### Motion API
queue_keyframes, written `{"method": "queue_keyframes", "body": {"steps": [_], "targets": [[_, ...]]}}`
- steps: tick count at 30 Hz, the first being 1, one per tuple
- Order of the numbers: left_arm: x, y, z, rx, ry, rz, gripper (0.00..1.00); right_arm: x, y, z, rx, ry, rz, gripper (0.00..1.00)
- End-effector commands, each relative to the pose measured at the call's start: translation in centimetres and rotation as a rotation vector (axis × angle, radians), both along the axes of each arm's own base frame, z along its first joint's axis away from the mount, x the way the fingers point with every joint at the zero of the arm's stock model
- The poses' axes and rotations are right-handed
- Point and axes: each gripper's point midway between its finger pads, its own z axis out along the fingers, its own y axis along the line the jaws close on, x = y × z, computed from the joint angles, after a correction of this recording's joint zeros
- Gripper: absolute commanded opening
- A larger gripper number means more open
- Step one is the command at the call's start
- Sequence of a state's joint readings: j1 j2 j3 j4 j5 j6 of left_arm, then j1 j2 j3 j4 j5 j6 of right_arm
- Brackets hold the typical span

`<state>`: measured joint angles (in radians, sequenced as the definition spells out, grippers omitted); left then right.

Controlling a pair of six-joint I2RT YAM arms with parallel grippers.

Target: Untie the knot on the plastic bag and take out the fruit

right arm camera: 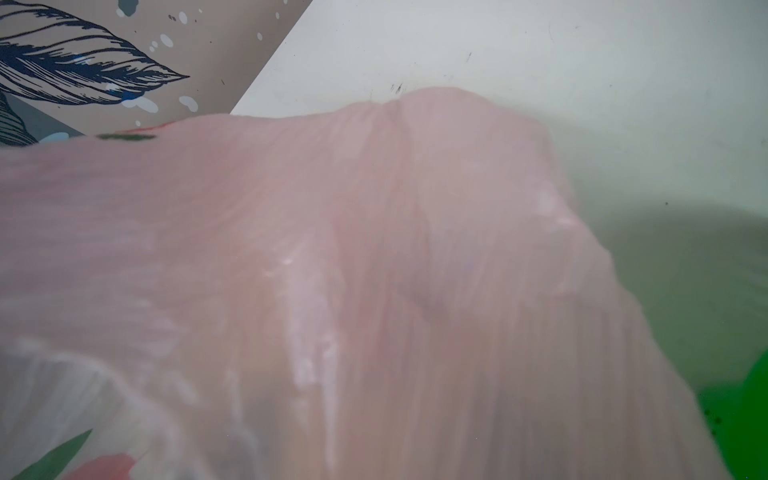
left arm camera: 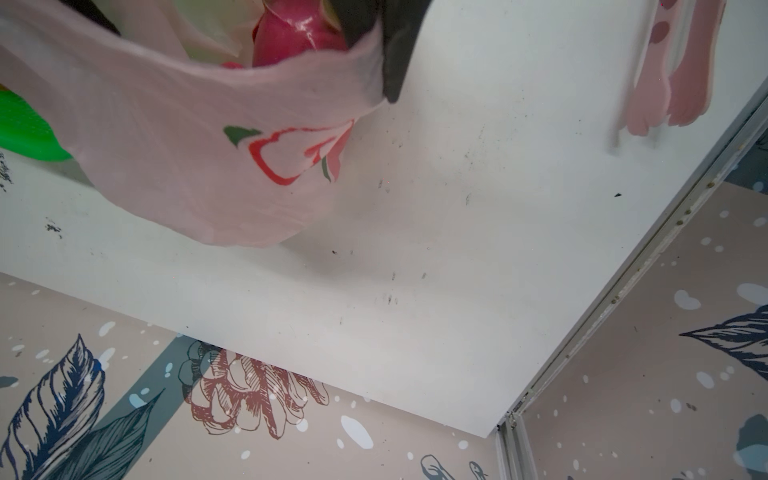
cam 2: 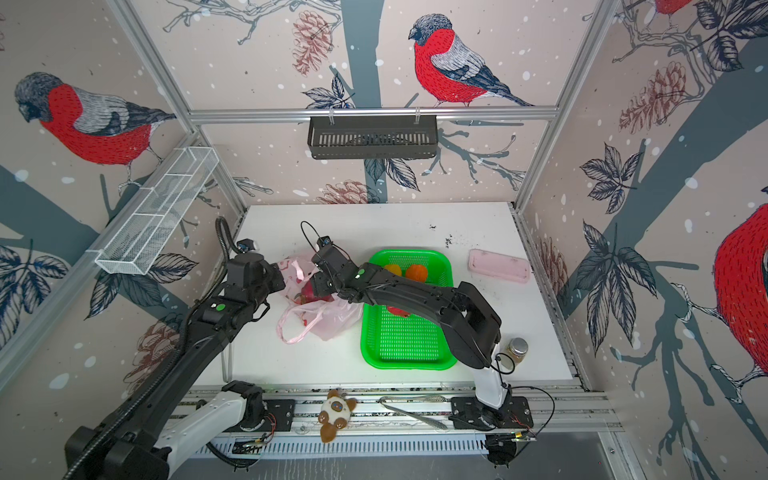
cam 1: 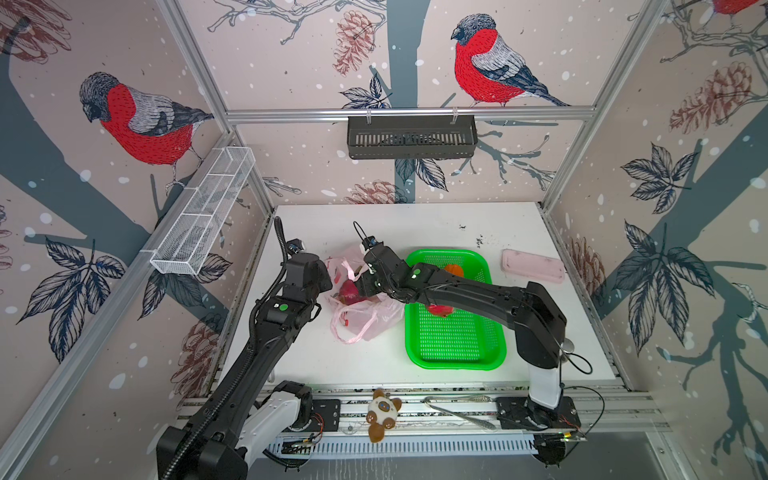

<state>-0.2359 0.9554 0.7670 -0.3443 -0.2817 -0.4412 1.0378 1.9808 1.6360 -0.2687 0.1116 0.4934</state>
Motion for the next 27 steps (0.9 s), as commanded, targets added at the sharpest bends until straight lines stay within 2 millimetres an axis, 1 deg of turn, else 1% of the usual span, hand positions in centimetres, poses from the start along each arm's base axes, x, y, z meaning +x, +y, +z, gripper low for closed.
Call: {"method": "queue_keyframes", "body": {"steps": [1, 2, 4, 6, 9, 11, 14, 17, 19, 20, 23, 25, 27], "targets": [[0.2, -0.8, -0.4, -0.074, -0.014, -0.015, 0.00, -0.6, 1.7, 0.9, -0.004, -0.031, 0.095, 0.72], [0.0, -1.0, -0.9, -0.093, -0.006, -0.021, 0.00, -1.1, 1.8, 0.8, -0.014, -0.031, 0.111, 0.72], [-0.4, -1.4, -1.6, -0.132, -0.004, -0.028, 0.00, -2.6, 2.2, 0.4, -0.041, -0.028, 0.153, 0.72], [-0.9, -1.8, -2.0, -0.168, -0.004, -0.036, 0.00, -4.7, 2.1, -0.3, -0.077, -0.020, 0.199, 0.72], [-1.3, -2.6, -2.2, -0.214, -0.016, -0.072, 0.00, -7.7, 1.4, -2.1, -0.129, -0.006, 0.248, 0.72], [-1.7, -2.9, -2.4, -0.243, -0.022, -0.084, 0.00, -8.5, 0.5, -3.5, -0.160, 0.013, 0.234, 0.71], [-2.2, -3.5, -2.4, -0.289, -0.034, -0.104, 0.00, -8.4, -0.8, -5.2, -0.185, 0.041, 0.184, 0.71], [-2.9, -4.0, -2.1, -0.329, -0.054, -0.127, 0.00, -7.2, -1.5, -5.6, -0.197, 0.038, 0.103, 0.70], [-3.3, -4.0, -1.8, -0.344, -0.065, -0.128, 0.00, -5.9, -1.7, -5.3, -0.186, 0.042, 0.044, 0.70], [-3.6, -4.0, -1.6, -0.349, -0.069, -0.131, 0.00, -5.4, -1.6, -4.8, -0.166, 0.049, 0.022, 0.70], [-4.5, -4.1, -1.4, -0.369, -0.071, -0.143, 0.00, -4.3, -0.6, -3.2, -0.079, 0.079, -0.019, 0.70], [-5.0, -4.3, -1.4, -0.385, -0.070, -0.153, 0.00, -3.8, 0.0, -2.5, -0.038, 0.118, -0.047, 0.71], [-5.4, -4.4, -1.5, -0.403, -0.073, -0.159, 0.00, -3.3, 0.6, -2.4, -0.020, 0.166, -0.079, 0.71]]}}
